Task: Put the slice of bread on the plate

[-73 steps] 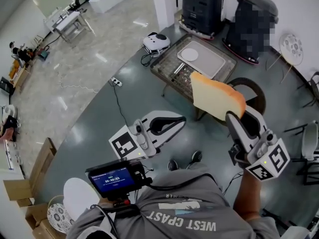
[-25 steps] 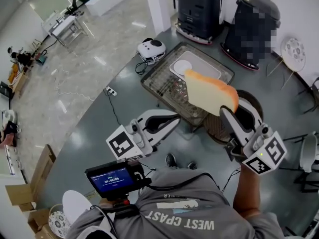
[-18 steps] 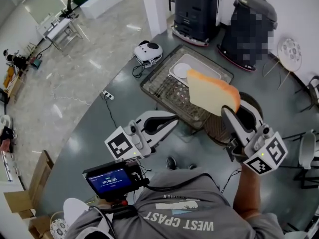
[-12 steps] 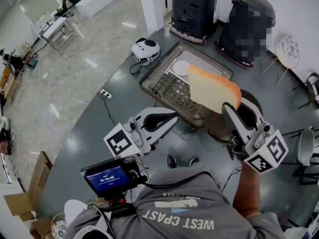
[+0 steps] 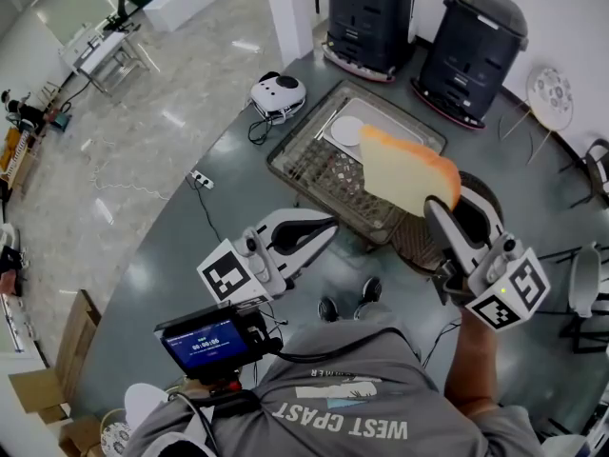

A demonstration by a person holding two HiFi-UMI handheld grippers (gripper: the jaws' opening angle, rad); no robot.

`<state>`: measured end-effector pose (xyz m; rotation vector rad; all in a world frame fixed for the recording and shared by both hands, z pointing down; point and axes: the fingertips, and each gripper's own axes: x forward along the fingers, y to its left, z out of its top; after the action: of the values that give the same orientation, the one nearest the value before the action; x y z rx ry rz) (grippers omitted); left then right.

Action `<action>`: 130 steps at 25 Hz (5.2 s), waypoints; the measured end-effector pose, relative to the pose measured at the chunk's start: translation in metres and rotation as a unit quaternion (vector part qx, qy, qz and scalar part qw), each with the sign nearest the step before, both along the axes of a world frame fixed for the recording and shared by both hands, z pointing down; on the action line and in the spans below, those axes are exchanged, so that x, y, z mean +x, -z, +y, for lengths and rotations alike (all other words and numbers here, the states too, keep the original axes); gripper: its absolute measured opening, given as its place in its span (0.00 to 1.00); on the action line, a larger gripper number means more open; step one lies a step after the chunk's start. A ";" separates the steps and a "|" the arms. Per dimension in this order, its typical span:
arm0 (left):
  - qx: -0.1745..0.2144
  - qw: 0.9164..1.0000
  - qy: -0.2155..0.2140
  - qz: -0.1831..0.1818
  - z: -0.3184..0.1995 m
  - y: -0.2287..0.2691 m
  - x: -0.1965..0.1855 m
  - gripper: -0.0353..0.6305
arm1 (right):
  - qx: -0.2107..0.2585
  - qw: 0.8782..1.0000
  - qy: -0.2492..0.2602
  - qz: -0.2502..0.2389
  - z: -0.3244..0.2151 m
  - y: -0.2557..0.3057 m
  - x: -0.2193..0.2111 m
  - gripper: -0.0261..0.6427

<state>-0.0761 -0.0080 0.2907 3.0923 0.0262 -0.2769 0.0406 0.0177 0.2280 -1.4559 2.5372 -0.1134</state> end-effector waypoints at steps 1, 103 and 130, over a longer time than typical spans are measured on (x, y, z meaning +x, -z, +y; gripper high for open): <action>-0.001 1.000 0.001 0.000 -0.001 0.000 0.001 0.06 | 0.000 1.000 0.001 -0.001 -0.001 0.000 0.001 0.17; -0.033 0.999 0.018 0.009 -0.324 -0.017 0.145 0.06 | -0.052 0.998 0.041 -0.009 -0.324 -0.031 0.115 0.17; -0.102 0.986 0.129 -0.031 -0.368 -0.075 0.144 0.06 | -0.225 0.960 0.095 -0.135 -0.465 -0.208 0.157 0.17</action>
<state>0.0676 -0.3758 0.3659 2.8935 -0.3814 -0.1762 0.1973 -0.4475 0.4359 -1.2142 2.5112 -0.9088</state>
